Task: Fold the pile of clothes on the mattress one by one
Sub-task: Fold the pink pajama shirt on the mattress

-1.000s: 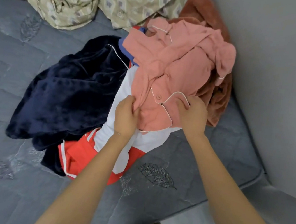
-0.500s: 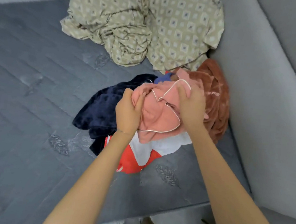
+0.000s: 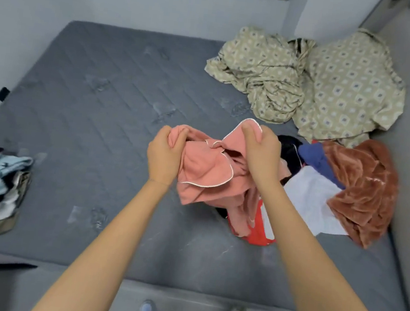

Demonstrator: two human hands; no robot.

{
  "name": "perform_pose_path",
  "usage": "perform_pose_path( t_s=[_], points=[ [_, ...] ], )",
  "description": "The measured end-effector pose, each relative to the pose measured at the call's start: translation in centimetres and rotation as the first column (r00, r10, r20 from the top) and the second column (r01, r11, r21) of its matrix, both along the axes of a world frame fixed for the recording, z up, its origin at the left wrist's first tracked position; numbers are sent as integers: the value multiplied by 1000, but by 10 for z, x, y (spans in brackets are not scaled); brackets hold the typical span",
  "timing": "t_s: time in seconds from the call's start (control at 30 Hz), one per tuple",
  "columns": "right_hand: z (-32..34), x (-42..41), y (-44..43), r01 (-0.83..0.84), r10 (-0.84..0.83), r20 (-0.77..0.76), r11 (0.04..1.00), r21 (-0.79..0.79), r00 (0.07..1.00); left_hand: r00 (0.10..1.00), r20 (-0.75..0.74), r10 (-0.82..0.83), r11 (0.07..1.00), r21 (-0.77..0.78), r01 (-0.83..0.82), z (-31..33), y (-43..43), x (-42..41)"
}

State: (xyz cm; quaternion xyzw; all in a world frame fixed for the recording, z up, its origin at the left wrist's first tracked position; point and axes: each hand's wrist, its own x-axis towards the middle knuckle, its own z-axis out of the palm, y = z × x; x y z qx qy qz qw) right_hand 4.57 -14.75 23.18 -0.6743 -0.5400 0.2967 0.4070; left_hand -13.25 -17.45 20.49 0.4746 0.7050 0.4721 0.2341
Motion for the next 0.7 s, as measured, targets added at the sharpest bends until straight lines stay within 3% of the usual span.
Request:
perform_pose_path(
  t_s=[0.3, 0.7],
  points=[
    [43, -191, -48, -28, 28, -56, 1000, -10, 998, 996, -80, 39, 999, 33, -36, 45, -60, -199],
    [53, -314, -27, -191, 185, -154, 981, -28, 971, 975, -106, 193, 979, 94, -183, 64, -52, -317]
  ],
)
